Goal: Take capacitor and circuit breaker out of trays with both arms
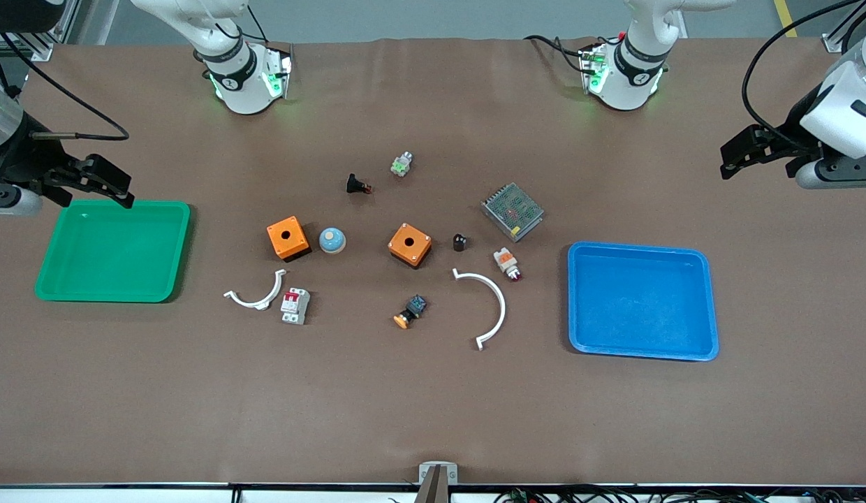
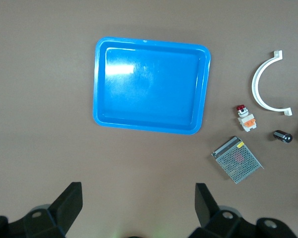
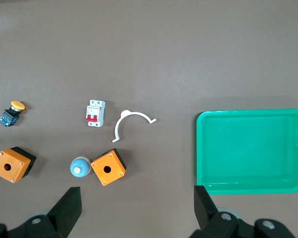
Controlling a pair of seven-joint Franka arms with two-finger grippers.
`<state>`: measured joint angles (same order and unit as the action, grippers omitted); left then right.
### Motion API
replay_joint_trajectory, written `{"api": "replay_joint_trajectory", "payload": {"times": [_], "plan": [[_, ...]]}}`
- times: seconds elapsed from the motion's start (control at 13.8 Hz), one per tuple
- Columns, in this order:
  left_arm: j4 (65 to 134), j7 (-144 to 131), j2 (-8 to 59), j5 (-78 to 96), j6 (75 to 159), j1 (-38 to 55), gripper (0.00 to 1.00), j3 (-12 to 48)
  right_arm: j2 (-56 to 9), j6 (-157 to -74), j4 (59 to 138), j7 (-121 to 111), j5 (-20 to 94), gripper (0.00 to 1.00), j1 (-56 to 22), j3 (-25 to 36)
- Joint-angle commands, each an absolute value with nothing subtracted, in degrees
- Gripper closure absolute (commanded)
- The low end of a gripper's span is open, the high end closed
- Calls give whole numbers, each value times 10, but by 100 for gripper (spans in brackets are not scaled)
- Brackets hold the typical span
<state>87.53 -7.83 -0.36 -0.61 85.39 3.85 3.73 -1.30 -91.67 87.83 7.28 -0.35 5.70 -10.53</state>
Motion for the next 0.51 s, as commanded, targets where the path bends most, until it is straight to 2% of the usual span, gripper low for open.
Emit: {"api": "replay_joint_trajectory", "payload": {"times": [0.0, 0.44], "plan": [[878, -68, -13, -8, 846, 35, 0, 39, -3, -914, 881, 67, -4, 0, 60, -107], [869, -69, -8, -9, 845, 34, 0, 34, -2, -910, 882, 68, -4, 0, 60, -107]]}}
